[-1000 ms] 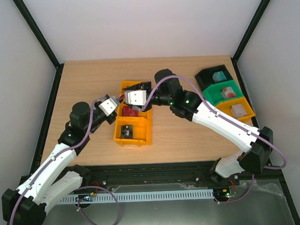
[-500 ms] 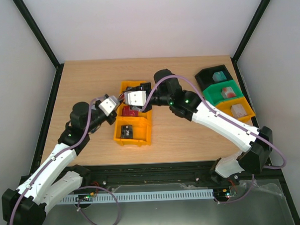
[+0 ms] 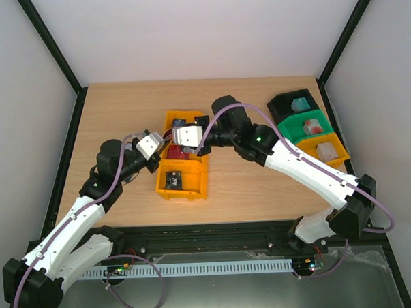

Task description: Take the credit cards out of the card holder

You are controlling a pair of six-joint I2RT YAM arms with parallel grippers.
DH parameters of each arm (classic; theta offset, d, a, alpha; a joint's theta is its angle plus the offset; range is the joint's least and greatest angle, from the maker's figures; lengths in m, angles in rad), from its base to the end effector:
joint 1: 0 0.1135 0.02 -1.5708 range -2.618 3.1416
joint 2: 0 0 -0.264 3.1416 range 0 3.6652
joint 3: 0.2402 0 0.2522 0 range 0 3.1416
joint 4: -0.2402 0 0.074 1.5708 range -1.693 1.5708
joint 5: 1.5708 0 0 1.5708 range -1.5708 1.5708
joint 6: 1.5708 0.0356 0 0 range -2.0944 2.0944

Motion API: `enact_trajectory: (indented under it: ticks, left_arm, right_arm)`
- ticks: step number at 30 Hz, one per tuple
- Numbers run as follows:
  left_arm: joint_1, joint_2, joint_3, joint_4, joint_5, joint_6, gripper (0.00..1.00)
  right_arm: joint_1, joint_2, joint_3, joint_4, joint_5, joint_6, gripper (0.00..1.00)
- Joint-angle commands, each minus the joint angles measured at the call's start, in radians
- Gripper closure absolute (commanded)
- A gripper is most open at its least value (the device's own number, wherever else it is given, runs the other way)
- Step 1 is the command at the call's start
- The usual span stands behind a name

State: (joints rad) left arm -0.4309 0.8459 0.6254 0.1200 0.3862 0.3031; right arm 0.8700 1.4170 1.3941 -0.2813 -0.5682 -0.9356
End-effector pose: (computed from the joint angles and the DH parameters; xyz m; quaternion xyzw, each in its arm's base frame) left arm 0.1793 -0.0972 0.3054 0.3813 0.6333 -0.1841 0.6478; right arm 0.1950 0.2608 0.3976 -0.7102 0.3491 0.2072 0.5752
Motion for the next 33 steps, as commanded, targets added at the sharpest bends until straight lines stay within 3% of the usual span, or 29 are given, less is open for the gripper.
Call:
enact_trajectory:
  ticks: [1,11,18,21,24,33]
  left_arm:
    - [0.000,-0.013,0.025,0.030,0.024,0.070,0.98]
    - [0.001,-0.029,0.018,0.015,0.020,0.143,0.98]
    - [0.001,-0.034,0.016,0.019,0.026,0.134,0.98]
    - [0.001,-0.039,0.013,0.014,0.053,0.142,0.98]
    - [0.000,-0.038,0.013,0.005,0.070,0.130,0.98]
    - [0.000,-0.047,0.017,-0.126,0.258,0.083,0.98]
  right_arm:
    - [0.007,0.021,0.022,-0.113,-0.012,0.039,0.77]
    - [0.007,0.075,0.048,-0.232,-0.020,0.058,0.86]
    - [0.007,0.102,0.038,-0.253,-0.019,0.076,0.84]
    - [0.007,0.096,0.020,-0.206,0.009,0.083,0.86]
    - [0.007,0.088,0.029,-0.157,0.025,0.116,0.98]
    - [-0.068,0.020,0.016,-0.152,0.037,0.180,0.99]
